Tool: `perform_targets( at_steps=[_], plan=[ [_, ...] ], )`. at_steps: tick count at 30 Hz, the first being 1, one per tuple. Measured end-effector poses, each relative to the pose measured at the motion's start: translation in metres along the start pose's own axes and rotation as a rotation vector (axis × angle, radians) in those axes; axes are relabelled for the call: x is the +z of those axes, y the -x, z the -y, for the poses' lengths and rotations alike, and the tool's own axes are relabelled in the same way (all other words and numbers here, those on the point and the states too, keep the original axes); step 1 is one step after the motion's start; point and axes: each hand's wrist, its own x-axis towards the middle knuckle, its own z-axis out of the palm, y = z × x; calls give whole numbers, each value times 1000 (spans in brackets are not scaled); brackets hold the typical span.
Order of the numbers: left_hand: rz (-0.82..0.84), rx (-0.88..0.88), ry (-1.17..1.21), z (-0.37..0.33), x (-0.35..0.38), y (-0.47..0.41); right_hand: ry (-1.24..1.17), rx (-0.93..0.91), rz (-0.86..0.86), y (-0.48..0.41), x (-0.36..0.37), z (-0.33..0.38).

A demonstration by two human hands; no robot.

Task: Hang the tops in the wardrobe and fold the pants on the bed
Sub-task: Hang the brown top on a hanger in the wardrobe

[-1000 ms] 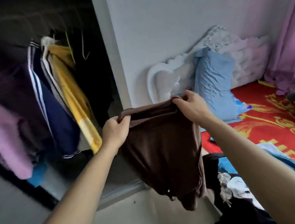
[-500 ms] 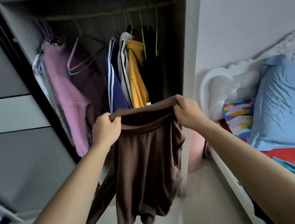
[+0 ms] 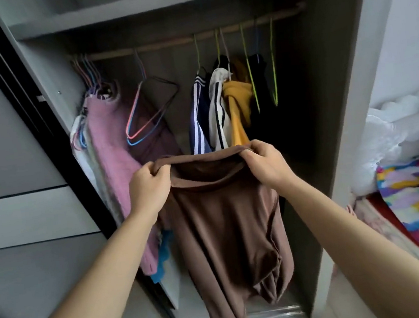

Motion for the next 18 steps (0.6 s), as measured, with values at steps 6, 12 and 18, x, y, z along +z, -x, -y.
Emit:
perform_targets(
  at_steps=[6,12,18],
  plan=[
    [73,-56,139,32,18,-60,80,25,-37,-46,53,-2],
    [161,39,202,36,42,-132,73,59,-173,-86,81,11],
    [347,120,339,17,65,-179,-183,108,-42,-101,85,33]
  ],
)
